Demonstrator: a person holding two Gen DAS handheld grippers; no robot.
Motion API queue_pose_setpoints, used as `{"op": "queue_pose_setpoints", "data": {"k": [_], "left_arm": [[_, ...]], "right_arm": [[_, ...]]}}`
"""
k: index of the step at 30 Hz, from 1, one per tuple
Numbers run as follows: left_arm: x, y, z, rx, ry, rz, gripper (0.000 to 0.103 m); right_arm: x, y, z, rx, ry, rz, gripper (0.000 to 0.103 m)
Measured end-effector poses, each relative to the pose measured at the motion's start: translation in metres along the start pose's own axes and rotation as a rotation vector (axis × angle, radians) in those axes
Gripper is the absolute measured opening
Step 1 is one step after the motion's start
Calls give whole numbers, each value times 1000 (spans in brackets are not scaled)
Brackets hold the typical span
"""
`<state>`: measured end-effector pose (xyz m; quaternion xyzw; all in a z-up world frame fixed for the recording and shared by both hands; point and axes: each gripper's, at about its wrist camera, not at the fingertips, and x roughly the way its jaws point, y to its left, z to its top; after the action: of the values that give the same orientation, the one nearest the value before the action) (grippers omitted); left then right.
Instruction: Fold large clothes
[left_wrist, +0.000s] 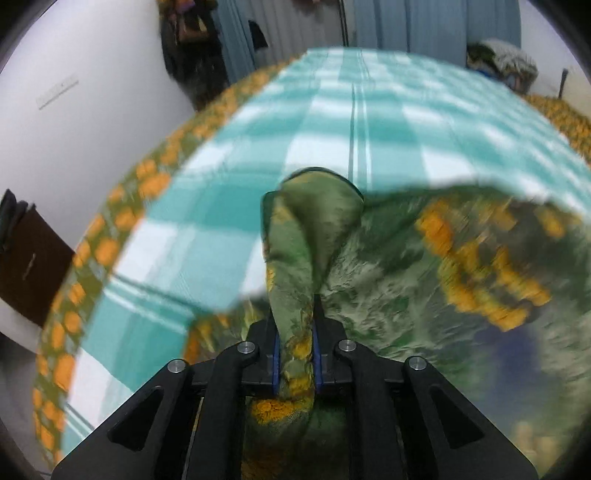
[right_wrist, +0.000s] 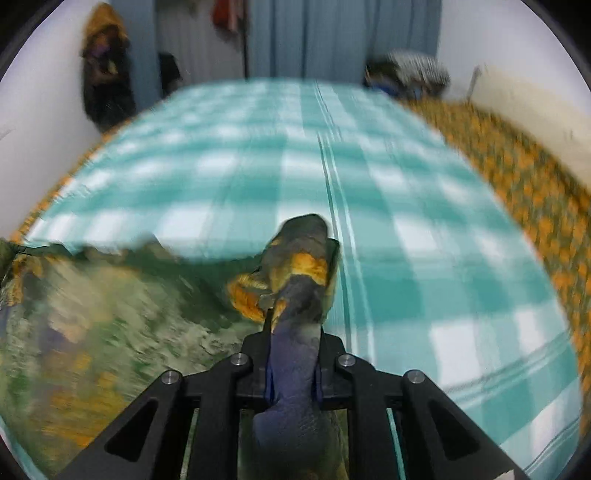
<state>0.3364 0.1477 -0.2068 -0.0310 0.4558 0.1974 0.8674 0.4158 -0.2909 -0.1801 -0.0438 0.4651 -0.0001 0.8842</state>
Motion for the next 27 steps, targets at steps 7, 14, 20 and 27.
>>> {"op": "queue_pose_setpoints", "data": {"k": [7,14,20,27], "left_arm": [[19,-5,-21,-16,-46,-18,14],[21,-1,-23,-54,-61,-58,15],[18,-5,-20,-24,-42,-34,15],[-26,12,-15,-38,-46,16,97]], "right_arm": [[32,8,-35,-11,-30,11,15],[41,2,-39,22,-58,42,16],[42,3,-38,14,-49,37,17],[28,-1,-27,13,-12,39,21]]}}
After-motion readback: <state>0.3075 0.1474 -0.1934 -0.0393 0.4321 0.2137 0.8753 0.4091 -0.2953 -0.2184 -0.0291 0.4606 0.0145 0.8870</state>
